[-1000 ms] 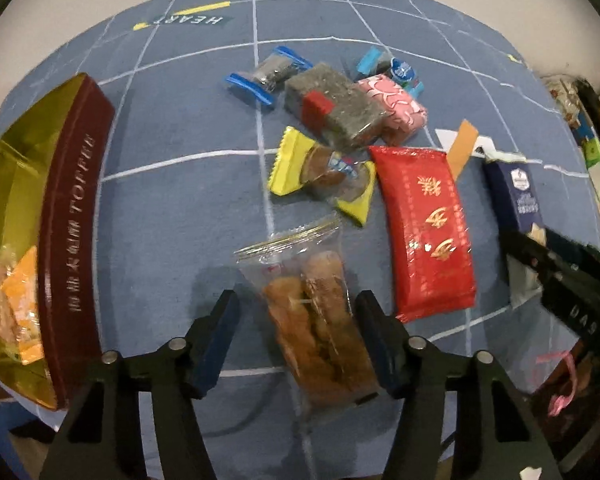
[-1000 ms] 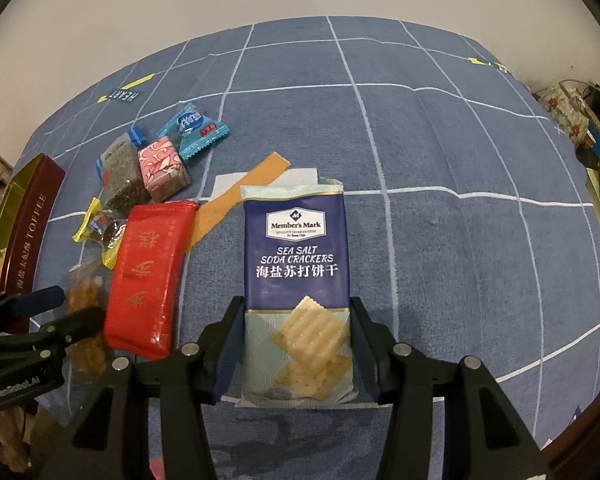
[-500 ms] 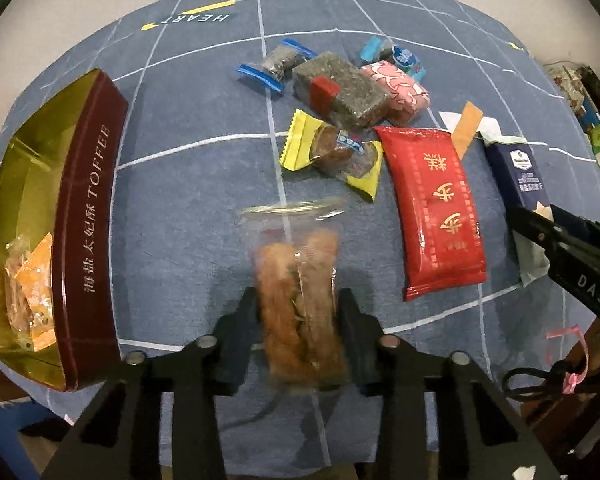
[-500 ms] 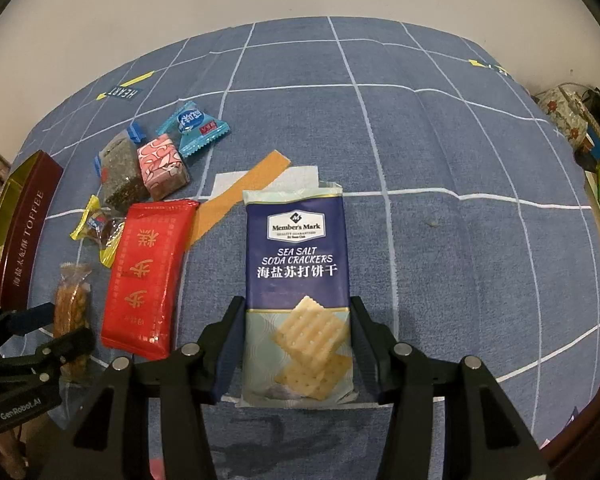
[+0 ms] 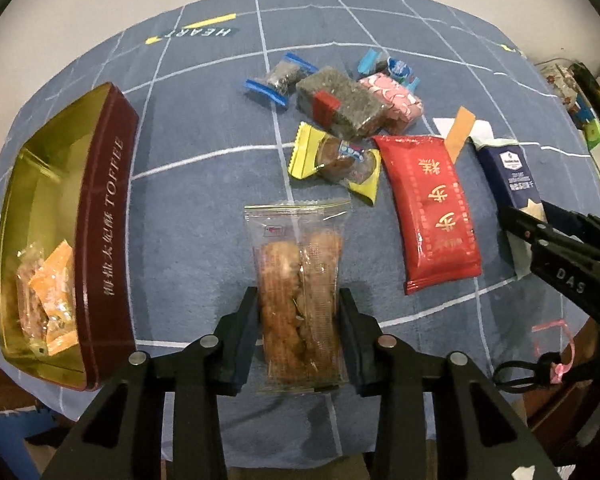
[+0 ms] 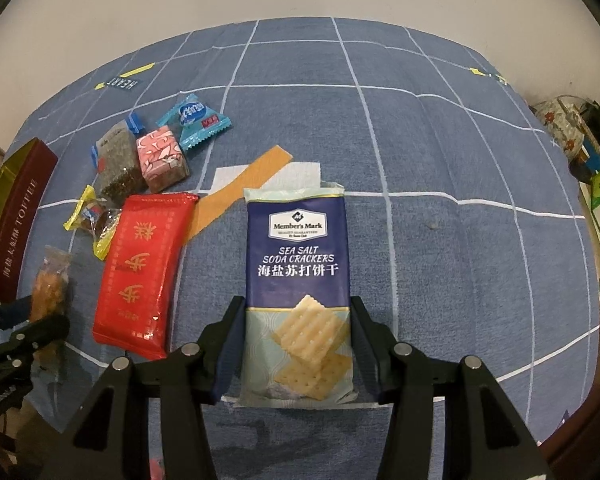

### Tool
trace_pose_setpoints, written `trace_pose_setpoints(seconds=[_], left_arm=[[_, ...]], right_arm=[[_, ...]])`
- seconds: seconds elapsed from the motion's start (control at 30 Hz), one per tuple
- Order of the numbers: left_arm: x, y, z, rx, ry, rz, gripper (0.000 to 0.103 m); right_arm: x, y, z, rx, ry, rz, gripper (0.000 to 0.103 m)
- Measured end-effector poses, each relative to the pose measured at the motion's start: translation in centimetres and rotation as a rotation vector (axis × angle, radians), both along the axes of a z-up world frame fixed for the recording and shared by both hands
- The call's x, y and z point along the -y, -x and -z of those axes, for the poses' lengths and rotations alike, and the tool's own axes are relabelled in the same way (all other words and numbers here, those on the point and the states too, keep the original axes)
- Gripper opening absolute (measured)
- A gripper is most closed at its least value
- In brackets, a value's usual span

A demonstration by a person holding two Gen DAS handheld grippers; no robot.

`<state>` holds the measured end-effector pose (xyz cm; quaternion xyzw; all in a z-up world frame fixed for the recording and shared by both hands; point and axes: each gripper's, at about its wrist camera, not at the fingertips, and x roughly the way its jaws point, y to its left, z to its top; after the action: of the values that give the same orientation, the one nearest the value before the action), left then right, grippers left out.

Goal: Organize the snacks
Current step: 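Carry the twisted-snack bag into the gold tin and open the left tool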

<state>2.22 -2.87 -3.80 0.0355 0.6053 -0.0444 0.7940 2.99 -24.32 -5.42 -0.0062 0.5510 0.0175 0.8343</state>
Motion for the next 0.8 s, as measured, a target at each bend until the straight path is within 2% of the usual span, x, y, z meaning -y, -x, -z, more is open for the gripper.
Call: trace_pose_setpoints(seconds=[0.17,0.37,0.6,0.8], left_arm=[[-0.7,0.0,-1.5,0.032,0.004,0.000,0.034],[-3.3,-0.6,-3.5,0.075,0.009,-0.053,0.034],[-8.6,-1.5,-5.9,0.126,-0.018,-0.146,0.034],[-14.1,-1.7,-6.3,0.126,-0.060,-0.237,0.034]], right_arm=[[-0.2,0.1,0.0,-0.001,0.017,0.003,0.051],[-0.3,0.0,0.1,-0.003,0.021,0.005,0.051],[-0.4,-0.2,0.1,-0.010,0.025,0.008,0.052],[-0.4,-0.3,0.1,-0.020,0.025,0.009,0.053]])
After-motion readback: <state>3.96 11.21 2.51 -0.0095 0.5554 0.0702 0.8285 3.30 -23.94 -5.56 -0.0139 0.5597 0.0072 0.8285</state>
